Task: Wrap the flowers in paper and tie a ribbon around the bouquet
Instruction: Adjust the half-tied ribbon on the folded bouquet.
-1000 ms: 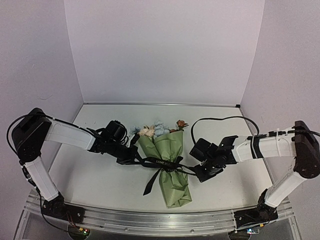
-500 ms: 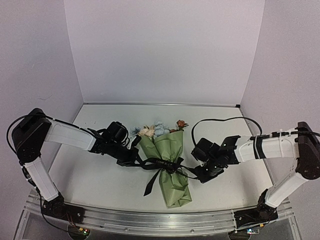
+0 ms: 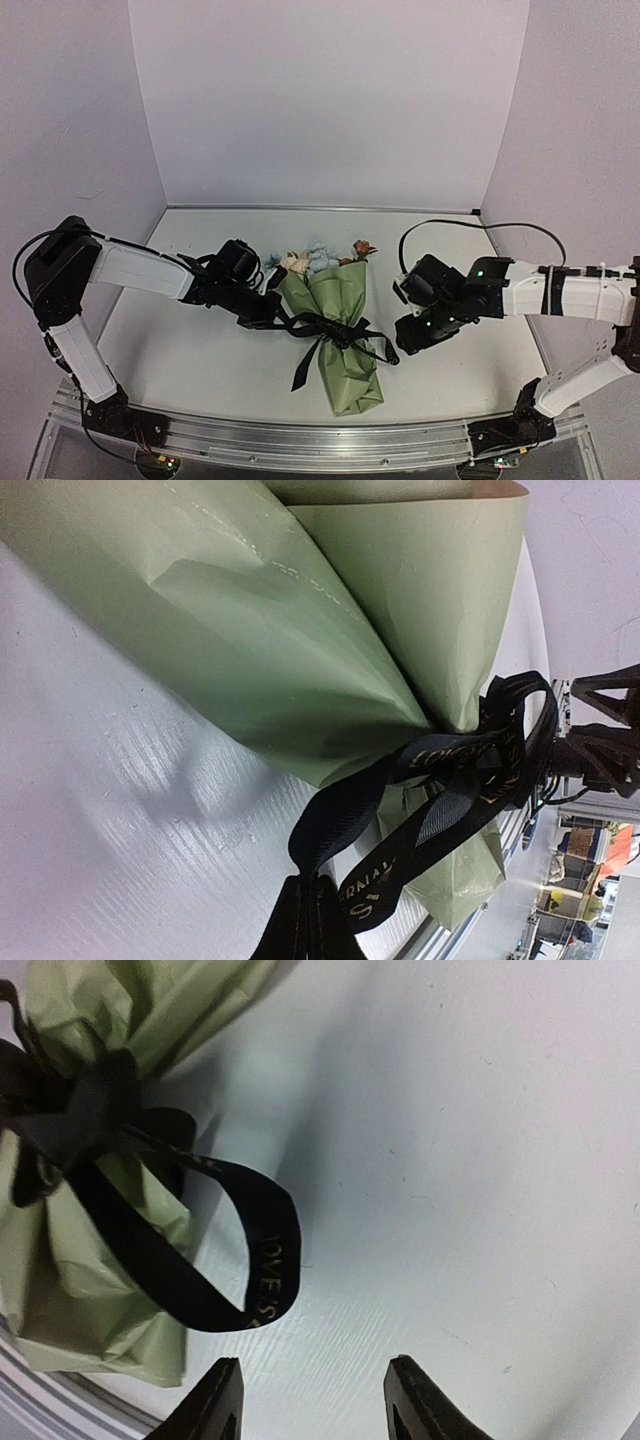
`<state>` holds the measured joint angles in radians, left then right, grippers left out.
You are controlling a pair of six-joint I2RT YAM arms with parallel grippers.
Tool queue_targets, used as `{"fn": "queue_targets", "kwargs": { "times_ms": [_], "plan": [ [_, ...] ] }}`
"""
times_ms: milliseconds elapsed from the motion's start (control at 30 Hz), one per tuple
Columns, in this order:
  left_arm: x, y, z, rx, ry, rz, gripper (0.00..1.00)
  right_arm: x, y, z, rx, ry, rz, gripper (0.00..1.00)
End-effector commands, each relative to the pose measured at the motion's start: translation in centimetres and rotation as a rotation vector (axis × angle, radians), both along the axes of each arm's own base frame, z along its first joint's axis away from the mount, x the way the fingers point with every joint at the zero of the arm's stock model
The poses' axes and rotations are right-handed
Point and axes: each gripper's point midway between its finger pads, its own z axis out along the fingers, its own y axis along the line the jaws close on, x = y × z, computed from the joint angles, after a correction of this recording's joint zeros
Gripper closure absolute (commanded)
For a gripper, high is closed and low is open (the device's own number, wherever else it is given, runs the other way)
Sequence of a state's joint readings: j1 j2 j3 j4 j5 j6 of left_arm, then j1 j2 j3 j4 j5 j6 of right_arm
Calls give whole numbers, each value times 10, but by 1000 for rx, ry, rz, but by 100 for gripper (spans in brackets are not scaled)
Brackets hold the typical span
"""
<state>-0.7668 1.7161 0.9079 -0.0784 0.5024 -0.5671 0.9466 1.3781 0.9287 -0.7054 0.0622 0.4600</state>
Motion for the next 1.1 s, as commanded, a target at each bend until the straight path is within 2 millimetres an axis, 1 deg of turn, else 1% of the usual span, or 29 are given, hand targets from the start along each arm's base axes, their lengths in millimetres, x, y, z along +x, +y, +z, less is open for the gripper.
{"fn": "queue_targets", "kwargs": {
  "times_ms": [0, 67, 100, 133, 267, 333, 433, 567, 700, 767, 800, 867, 1033, 1067],
  "plan": [
    [9, -11, 27, -48, -75, -12, 100, 6, 20, 34, 92, -3, -6, 44],
    [9, -11, 28, -50, -77, -11, 100, 13, 37, 38, 114, 14, 8, 43],
    [9, -11, 28, -49, -76, -11, 100, 15, 44, 34, 114, 37, 15, 43],
    [9, -11, 28, -49, -76, -11, 100, 19, 52, 35, 123, 48, 20, 43],
    [8, -12, 27, -49, -74, -13, 100, 36, 74, 33, 169, 73, 4, 43],
    [8, -12, 27, -49, -74, -12, 100, 43, 81, 31, 177, 77, -3, 43],
    [7, -11, 27, -46, -74, -12, 100, 48, 88, 26, 180, 103, -23, 44],
    [7, -10, 29, -48, -79, -12, 100, 50, 89, 16, 162, 120, -40, 47],
    [6, -10, 29, -49, -77, -12, 100, 51, 94, 9, 159, 144, -42, 56],
    [6, -9, 29, -49, -80, -10, 100, 52, 96, 7, 160, 149, -43, 63],
    [6, -9, 29, -48, -80, -10, 100, 53, 96, 7, 160, 148, -45, 69],
    [7, -10, 30, -51, -80, -9, 100, 54, 96, 8, 158, 141, -45, 80],
    [6, -10, 31, -54, -82, -12, 100, 56, 94, 19, 165, 110, -40, 99],
    [6, -10, 31, -54, -82, -12, 100, 56, 93, 20, 165, 106, -39, 100]
  ]
}}
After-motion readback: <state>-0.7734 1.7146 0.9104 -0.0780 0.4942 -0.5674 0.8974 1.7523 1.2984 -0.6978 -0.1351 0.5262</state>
